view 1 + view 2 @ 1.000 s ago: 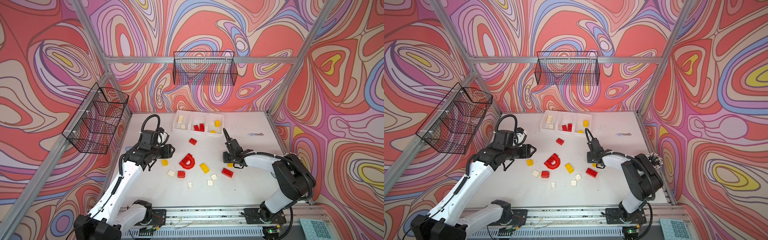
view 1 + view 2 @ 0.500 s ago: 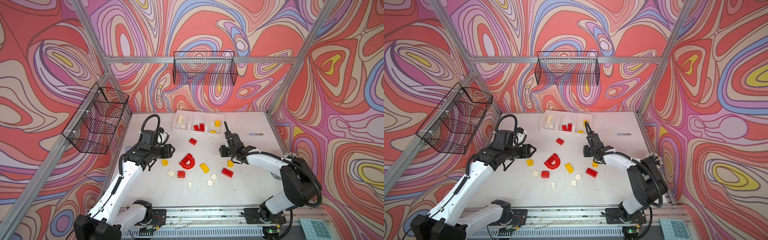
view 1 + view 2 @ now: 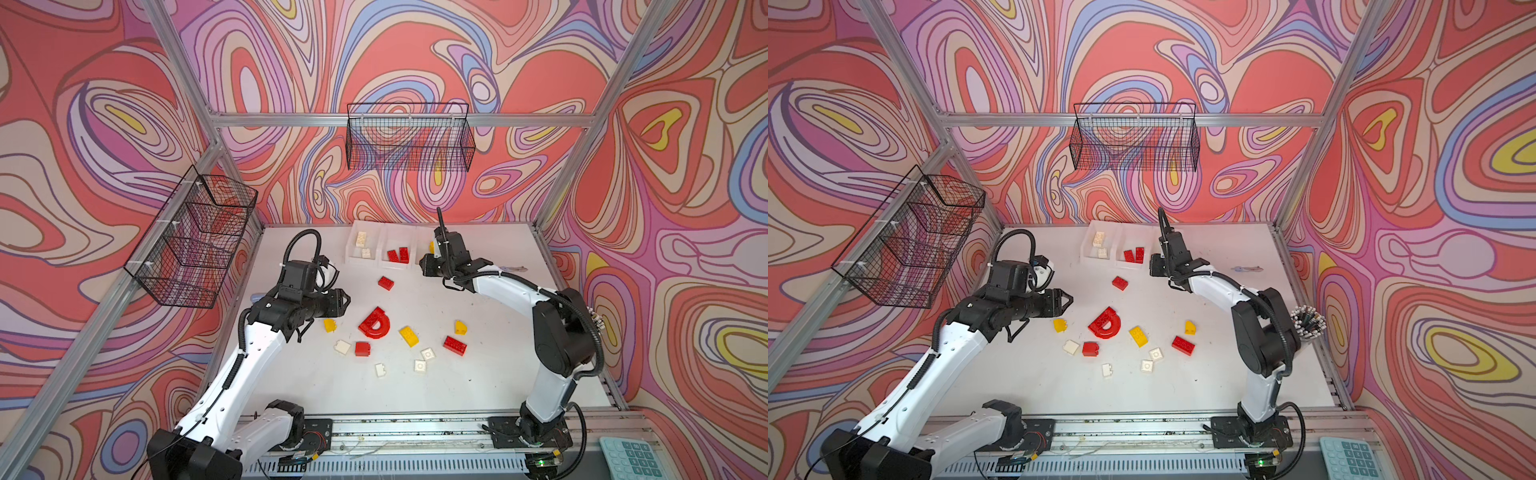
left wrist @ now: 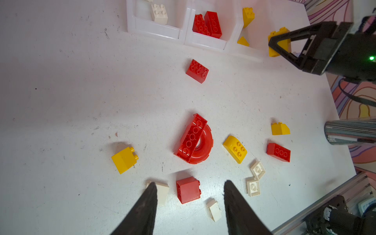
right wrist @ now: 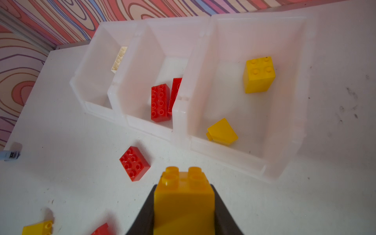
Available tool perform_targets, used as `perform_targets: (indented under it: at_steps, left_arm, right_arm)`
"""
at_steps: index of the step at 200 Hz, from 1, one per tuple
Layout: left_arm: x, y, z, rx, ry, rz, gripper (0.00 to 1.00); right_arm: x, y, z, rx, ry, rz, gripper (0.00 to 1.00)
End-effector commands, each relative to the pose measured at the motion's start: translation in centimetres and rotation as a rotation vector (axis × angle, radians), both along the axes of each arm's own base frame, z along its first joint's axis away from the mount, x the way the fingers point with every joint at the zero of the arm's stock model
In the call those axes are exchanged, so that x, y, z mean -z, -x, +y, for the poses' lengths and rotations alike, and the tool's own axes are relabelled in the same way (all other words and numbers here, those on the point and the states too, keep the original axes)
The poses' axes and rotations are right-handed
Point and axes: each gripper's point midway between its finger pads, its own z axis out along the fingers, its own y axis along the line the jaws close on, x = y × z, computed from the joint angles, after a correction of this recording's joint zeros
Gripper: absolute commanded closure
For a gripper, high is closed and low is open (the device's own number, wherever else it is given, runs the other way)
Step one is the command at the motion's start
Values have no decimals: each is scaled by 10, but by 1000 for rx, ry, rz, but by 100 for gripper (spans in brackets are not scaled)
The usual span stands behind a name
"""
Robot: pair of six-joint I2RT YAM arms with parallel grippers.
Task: Sort the legos into containers by color
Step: Place the lego in the container.
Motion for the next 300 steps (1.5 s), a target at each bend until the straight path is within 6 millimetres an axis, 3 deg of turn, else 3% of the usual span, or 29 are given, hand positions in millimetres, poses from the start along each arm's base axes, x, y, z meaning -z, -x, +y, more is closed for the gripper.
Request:
perform_targets:
  at_steps: [1, 57, 107, 175, 205, 247, 273, 297, 300]
  left_arm:
    - [4, 4, 0, 3, -21, 1, 47]
    - [8, 4, -3, 15, -14, 26, 47]
    - [9, 4, -4, 18, -13, 29, 47]
    - [11, 4, -5, 23, -20, 33, 47]
    - [11, 5, -7, 28, -31, 30, 47]
    - [17, 11, -12, 50, -116, 26, 47]
    - [20, 16, -19, 68, -166, 48, 47]
    - [18, 20, -25, 77, -145, 74, 47]
    - [19, 20, -24, 75, -144, 78, 47]
  right_arm:
    - [3, -21, -6, 40, -43, 17, 70]
    - [8, -63, -3, 41, -32, 16, 70]
    - [6, -83, -8, 49, -39, 10, 69]
    - [-1, -88, -6, 43, -48, -2, 46]
    - [-8, -85, -8, 39, -43, -17, 42]
    - [-41, -68, -8, 5, -72, -83, 32]
    - [-66, -45, -8, -23, -143, -137, 27]
    - [-72, -13, -8, -55, -227, -158, 22]
    - [-82, -7, -8, -63, -242, -178, 21]
